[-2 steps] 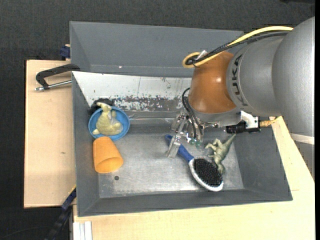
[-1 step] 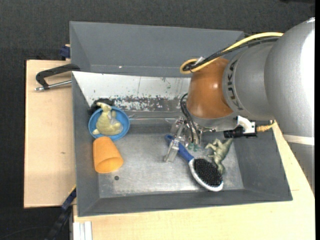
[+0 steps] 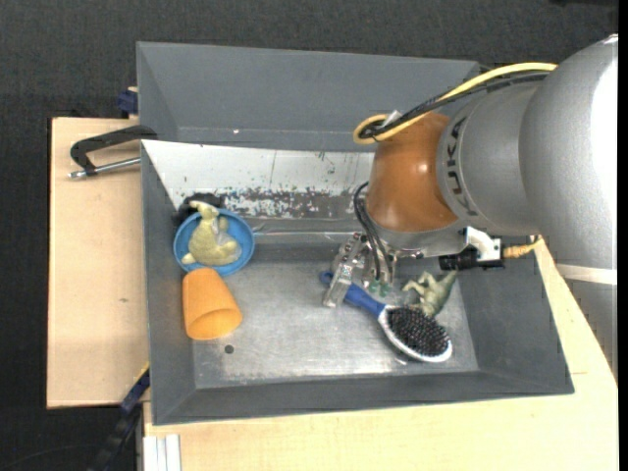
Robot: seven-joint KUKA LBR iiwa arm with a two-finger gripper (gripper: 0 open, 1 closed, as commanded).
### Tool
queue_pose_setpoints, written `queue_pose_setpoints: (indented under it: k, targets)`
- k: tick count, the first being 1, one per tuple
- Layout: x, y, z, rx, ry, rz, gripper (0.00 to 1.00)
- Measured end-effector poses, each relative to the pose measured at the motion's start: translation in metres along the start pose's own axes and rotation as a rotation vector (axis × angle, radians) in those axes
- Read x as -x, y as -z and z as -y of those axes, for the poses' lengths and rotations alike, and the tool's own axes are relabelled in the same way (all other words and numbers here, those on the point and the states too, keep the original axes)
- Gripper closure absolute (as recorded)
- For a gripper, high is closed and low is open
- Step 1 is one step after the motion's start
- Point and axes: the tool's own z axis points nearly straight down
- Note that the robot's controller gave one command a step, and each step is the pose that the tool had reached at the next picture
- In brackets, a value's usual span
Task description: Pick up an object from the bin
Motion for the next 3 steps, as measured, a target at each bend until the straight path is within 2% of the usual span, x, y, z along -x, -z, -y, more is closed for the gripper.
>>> queue_pose_setpoints:
  k: [1, 2, 3]
  targets:
    - [0.011, 0.137, -0.011, 0.006, 0.038, 0.013, 1.00]
    - [0.013, -0.004, -0.031, -0.002, 0.105, -0.003, 1.00]
    - [0.014, 0.000, -0.032, 0.000, 0.105, 0.003, 0.00]
